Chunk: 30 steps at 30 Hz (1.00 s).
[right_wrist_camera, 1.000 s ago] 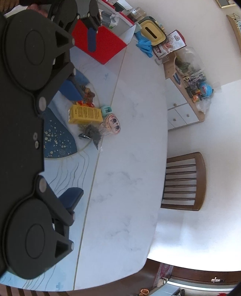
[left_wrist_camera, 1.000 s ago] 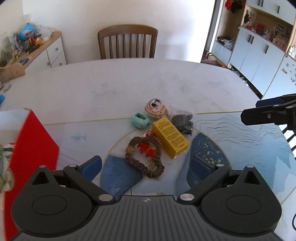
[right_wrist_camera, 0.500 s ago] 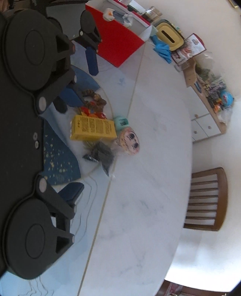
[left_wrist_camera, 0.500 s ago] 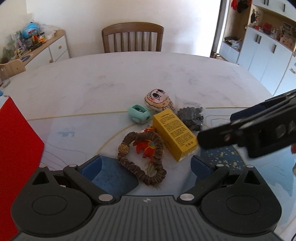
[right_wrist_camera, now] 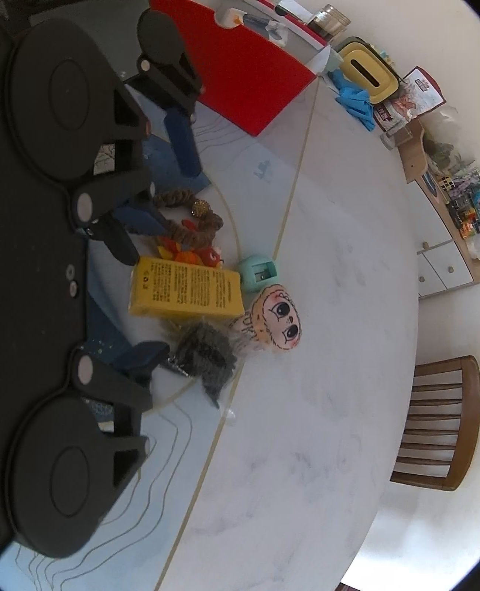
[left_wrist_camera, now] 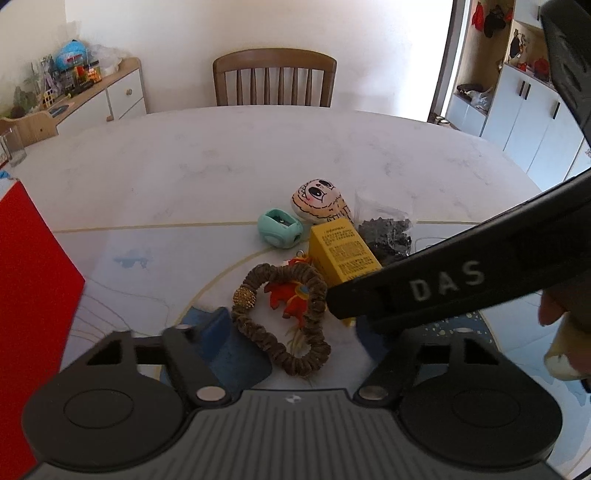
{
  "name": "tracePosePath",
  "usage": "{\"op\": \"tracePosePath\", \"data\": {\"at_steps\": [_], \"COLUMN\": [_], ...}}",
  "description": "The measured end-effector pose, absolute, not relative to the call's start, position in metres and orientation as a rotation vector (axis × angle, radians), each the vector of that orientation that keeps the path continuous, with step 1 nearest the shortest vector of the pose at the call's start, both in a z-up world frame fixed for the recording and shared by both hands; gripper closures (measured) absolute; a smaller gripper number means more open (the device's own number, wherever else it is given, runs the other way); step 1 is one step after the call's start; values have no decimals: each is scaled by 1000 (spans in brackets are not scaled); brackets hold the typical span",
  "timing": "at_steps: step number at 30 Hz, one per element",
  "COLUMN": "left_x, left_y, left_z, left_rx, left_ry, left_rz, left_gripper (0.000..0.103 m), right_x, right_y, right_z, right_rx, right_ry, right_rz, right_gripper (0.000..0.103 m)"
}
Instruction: Organize objects
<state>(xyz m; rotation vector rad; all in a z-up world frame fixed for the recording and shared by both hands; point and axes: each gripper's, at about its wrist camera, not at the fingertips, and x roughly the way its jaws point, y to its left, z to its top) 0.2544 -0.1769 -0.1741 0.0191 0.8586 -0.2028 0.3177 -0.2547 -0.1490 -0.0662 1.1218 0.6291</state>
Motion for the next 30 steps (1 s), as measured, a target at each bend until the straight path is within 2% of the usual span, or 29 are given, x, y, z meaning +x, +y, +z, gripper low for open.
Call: {"op": "tracePosePath", "data": {"at_steps": [3,6,9,13,22,30], "left_x": [252,251,250,249,244,237], "left_y": [-177,-182,-183,-183,-166,-154], "left_z": [-171,-172,-171,-171,-167,-160], "left_rx": [7,25,22,10,-44,-77], "left_ry": [860,877,889,900,913,915], "left_rz": [-196,-186,-191,-204,-203,-207], "left_gripper": [50,68,71,85,97,99], "right_x": [320,321,322,322,316,299], "right_y": [-254,-252,-249,-248,-262,-274], "right_z": [-151,-151,-151,-151,-146,-132], "right_rx": [-56,-51,-48,-43,-3,-8], "right_ry": [1128,1134,1143,1145,1136,1105], "right_rz": [628,626,621,611,604,630], "right_gripper": [50,54,55,65,71,71]}}
